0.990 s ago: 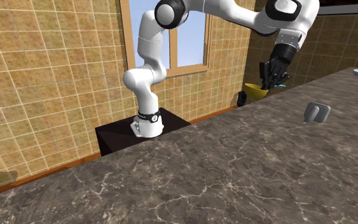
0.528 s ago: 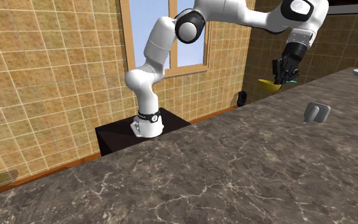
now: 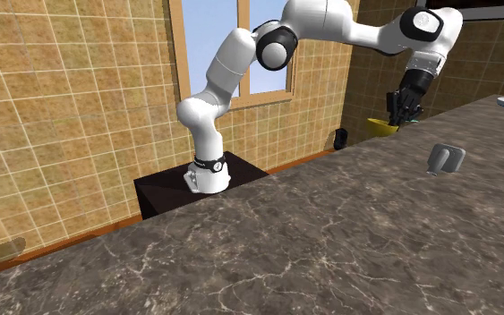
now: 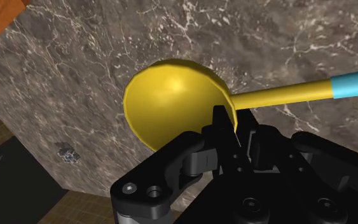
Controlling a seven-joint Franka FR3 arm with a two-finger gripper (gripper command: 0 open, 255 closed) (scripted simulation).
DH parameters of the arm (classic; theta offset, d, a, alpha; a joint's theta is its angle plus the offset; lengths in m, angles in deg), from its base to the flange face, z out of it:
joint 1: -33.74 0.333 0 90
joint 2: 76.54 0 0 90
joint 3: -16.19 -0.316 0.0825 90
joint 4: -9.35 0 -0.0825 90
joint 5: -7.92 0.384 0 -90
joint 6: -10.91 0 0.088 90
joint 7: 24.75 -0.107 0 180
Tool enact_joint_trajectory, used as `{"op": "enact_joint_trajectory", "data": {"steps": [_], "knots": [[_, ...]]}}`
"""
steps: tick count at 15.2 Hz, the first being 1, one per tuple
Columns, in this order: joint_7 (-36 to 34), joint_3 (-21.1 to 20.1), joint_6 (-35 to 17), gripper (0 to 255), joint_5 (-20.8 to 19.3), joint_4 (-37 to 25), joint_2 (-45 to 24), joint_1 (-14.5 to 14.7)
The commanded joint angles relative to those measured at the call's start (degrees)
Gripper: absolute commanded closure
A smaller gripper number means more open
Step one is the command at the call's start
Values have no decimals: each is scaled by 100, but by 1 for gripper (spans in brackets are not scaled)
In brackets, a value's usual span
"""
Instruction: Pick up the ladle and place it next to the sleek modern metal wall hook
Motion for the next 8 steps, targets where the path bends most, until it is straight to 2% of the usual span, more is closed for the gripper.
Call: {"op": "enact_joint_trajectory", "data": {"steps": [1,8], "knots": [[-62,-4,-122,255,8,124,-15,-21],[-268,-17,-610,255,36,673,-14,-145]]}}
